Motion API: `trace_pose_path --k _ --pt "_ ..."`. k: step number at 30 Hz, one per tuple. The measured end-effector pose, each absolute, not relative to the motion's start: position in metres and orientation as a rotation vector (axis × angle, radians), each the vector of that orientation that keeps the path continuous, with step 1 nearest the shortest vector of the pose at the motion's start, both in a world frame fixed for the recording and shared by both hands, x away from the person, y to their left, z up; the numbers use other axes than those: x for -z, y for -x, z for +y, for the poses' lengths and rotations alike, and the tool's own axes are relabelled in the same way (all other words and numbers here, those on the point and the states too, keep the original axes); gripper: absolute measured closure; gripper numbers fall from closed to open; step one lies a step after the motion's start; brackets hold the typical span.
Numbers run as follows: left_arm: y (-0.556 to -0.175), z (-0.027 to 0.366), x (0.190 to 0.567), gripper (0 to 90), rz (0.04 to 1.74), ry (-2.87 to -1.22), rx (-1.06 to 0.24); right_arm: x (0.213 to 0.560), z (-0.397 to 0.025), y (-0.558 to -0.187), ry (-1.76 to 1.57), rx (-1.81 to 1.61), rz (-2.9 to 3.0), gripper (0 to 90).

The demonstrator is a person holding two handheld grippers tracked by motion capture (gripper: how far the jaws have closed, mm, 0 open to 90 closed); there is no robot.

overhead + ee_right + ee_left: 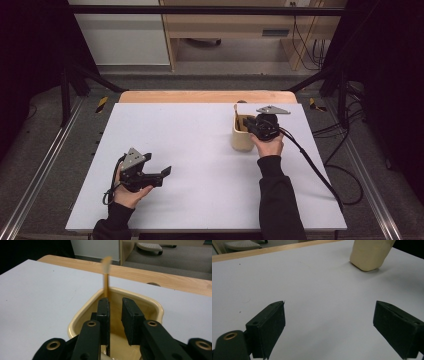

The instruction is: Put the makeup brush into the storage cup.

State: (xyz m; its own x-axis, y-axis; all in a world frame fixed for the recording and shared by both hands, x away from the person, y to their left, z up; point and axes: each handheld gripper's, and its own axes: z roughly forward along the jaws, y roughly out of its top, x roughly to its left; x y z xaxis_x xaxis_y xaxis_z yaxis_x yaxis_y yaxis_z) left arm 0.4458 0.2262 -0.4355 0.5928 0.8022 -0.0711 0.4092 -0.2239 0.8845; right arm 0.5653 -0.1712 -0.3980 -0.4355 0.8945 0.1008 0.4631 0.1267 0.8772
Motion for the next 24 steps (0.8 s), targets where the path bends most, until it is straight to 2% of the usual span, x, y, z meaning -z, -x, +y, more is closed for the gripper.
trace_pose_path --k 7,11,12,13,17,20,24 --pt "-0.446 0.227 0.435 10.2 0.982 -1.84 -0.504 0.386 -0.176 -0.549 -1.243 -1.275 1.943 60.5" --pt "-0.446 0.228 0.435 10.1 0.986 -1.837 -0.506 0.38 -0.178 -0.537 -1.207 -1.298 1.933 45.0" --pt "-0.446 0.229 0.434 10.1 0.986 -1.836 -0.506 0.379 -0.179 -0.532 -1.193 -1.302 1.937 38.8" --pt "-0.446 0.229 0.434 10.1 0.987 -1.833 -0.507 0.379 -0.179 -0.532 -1.193 -1.302 1.937 38.8" --pt "-0.446 0.231 0.433 9.9 0.992 -1.825 -0.512 0.378 -0.181 -0.521 -1.173 -1.323 1.934 25.8" --pt "-0.446 0.234 0.432 9.7 0.999 -1.819 -0.512 0.378 -0.184 -0.513 -1.167 -1.349 1.948 19.4" --pt "-0.446 0.235 0.432 9.5 1.006 -1.815 -0.514 0.381 -0.184 -0.498 -1.11 -1.362 1.981 15.4"
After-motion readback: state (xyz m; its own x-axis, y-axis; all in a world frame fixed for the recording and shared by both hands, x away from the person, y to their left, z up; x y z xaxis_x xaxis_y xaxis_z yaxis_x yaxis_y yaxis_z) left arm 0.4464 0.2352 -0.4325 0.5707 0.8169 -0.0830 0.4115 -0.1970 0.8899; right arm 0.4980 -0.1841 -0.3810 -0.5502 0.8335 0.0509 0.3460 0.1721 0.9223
